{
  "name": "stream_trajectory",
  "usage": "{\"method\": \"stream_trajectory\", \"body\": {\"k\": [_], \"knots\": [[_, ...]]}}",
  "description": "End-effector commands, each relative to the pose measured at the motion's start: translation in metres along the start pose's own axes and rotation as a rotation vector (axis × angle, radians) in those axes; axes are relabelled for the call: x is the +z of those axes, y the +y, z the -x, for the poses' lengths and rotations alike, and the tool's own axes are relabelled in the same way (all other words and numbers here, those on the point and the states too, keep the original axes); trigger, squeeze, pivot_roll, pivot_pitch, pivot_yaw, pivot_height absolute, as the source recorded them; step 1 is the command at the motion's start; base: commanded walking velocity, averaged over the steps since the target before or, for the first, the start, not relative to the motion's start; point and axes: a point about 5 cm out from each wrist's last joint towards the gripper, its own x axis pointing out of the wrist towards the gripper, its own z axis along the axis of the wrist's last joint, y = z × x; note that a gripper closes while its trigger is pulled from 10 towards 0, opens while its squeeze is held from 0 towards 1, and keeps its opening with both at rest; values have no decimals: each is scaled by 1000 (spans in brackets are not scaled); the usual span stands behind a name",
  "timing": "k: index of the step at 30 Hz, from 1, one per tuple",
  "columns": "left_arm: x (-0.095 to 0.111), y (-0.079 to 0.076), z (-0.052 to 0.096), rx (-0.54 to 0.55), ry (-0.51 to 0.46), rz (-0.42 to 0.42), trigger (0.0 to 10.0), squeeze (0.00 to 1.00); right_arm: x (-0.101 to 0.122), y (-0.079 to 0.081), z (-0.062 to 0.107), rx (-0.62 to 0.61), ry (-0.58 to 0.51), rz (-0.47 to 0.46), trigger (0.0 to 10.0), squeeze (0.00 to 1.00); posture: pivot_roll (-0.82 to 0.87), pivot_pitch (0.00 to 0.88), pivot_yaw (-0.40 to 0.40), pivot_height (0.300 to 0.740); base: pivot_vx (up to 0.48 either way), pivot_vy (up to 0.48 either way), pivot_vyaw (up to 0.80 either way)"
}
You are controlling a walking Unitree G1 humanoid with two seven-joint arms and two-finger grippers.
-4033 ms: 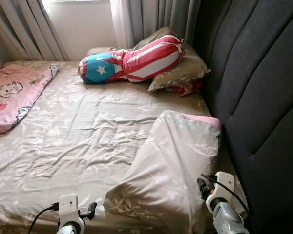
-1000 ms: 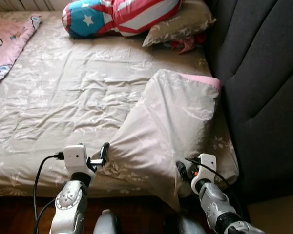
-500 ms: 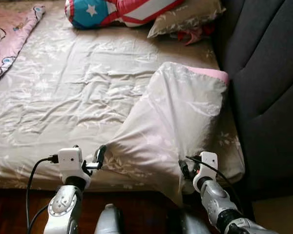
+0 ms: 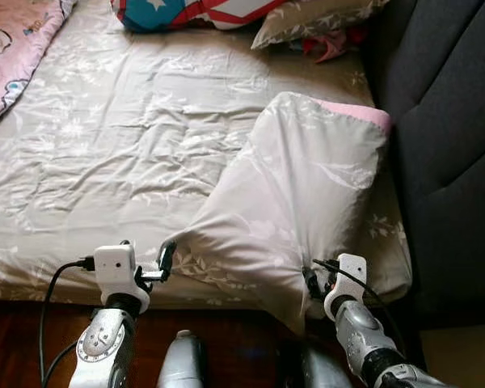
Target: Clean up the room
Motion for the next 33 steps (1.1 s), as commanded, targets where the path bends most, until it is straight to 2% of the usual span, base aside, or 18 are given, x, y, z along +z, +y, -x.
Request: {"method": "stream_trajectory", "body": {"k": [1,7,8,9,10,20,33], "knots": [[-1,4,7,15,19,3,10000,0,-40,-5,9,-13,153,-49,10000,0,136,372,33,662,0,0,0],[5,9,16,31,21,-7,10000,0,-42,3,9,40,146,-104,10000,0,167,395,45,662,0,0,0],[6,9,18,33,22,-8,10000,0,-41,4,9,40,148,-107,9294,0,167,396,45,662,0,0,0],[6,10,18,33,22,-8,10000,0,-41,4,9,40,149,-107,5569,0,167,396,45,662,0,0,0],[7,9,18,32,23,-7,10000,0,-40,5,9,41,148,-110,0,0,167,402,49,662,0,0,0],[6,2,20,12,46,5,10000,0,-45,0,11,41,149,-129,0,0,154,408,49,662,0,0,0],[4,1,16,2,65,-2,10000,0,-49,1,12,32,151,-147,0,0,139,394,53,662,0,0,0]]}}
